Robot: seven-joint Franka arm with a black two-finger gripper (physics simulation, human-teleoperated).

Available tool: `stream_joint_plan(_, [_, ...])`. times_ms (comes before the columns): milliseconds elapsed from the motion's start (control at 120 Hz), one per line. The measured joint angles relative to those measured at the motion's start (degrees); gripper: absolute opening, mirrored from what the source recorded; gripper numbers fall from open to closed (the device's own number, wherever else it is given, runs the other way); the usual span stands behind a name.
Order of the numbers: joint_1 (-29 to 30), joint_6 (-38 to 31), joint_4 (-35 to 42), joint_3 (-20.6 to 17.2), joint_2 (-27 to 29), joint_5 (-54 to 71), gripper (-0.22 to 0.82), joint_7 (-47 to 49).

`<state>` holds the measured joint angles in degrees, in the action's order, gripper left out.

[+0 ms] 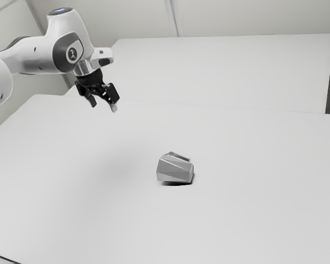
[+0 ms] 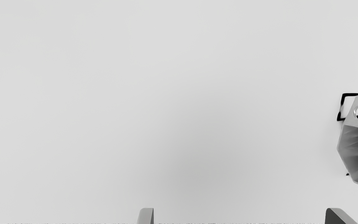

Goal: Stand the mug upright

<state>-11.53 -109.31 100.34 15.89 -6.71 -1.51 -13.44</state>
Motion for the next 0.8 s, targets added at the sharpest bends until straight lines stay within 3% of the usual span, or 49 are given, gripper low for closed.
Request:
stream_joint_plan(200, [-0.4, -2.18, 7.53, -0.4, 4.36, -3.44, 0.6, -0.39])
stream_joint_plan(492, [-2.04, -2.71, 13.42, -0.42, -3.6, -30.87, 0.6, -5.64])
stream_joint_plan(800, [-2.19, 0.11, 13.68, -0.36, -10.27, -47.06, 0.6, -11.54])
